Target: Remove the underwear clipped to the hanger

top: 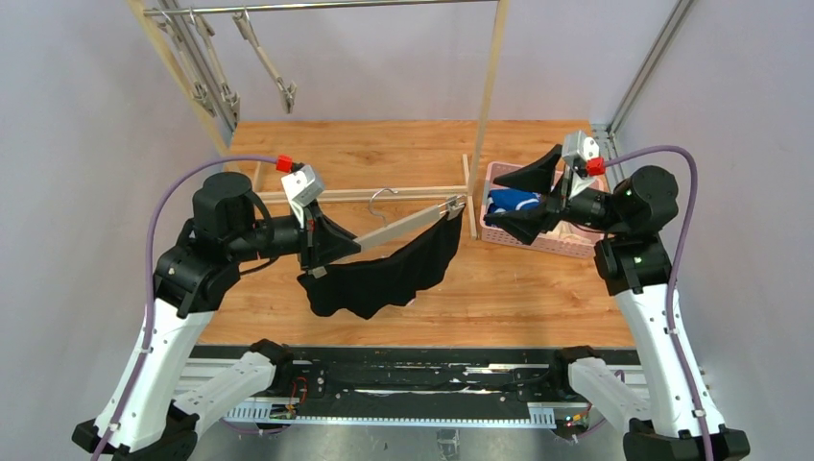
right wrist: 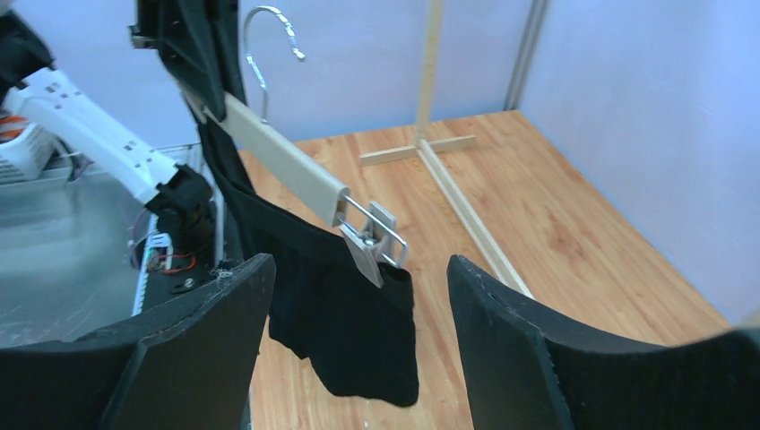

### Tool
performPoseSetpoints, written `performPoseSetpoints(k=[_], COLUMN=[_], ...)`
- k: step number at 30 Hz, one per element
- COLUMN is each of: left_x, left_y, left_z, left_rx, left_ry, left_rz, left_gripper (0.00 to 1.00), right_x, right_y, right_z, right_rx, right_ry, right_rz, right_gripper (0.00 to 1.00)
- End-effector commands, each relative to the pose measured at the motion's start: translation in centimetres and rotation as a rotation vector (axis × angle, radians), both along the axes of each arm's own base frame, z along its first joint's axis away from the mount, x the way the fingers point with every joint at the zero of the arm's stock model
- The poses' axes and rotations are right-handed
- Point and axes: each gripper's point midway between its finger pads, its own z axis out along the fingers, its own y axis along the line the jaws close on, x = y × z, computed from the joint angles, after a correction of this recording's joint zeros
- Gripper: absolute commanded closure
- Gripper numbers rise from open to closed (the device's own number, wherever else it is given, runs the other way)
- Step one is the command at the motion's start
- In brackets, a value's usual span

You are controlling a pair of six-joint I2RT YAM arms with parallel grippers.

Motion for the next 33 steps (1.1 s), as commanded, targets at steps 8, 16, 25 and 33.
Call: performPoseSetpoints(k=[8,16,25,33], left_x=[-2.6,-2.4,-1.7,-1.0], left_y=[-1.0,-0.9,-1.2,-1.5], left_z=[3.3,3.1,2.6,2.9], left_rx=[-0.087,-0.083,-0.076,-0.097], left_ry=[-0.032,-0.03,-0.02,-0.026], left_rz=[-0.139,-0.128,-0.114,-0.105], left_gripper=[1.0,1.0,1.0,1.0], right_x=[-1.7,-1.1,-1.4,-1.6], right_y=[4.3,4.8,5.6,6.8], right_z=[-0.9,-1.3,-1.2,-2.1], right_rx=[-0.071,-0.073,-0.048,-0.071], right_ry=[-0.012,-0.011,0.004,0.043], right_rz=[0.174,0.174,0.209,0.256], right_gripper=[0.27,0.26,0.37,0.98])
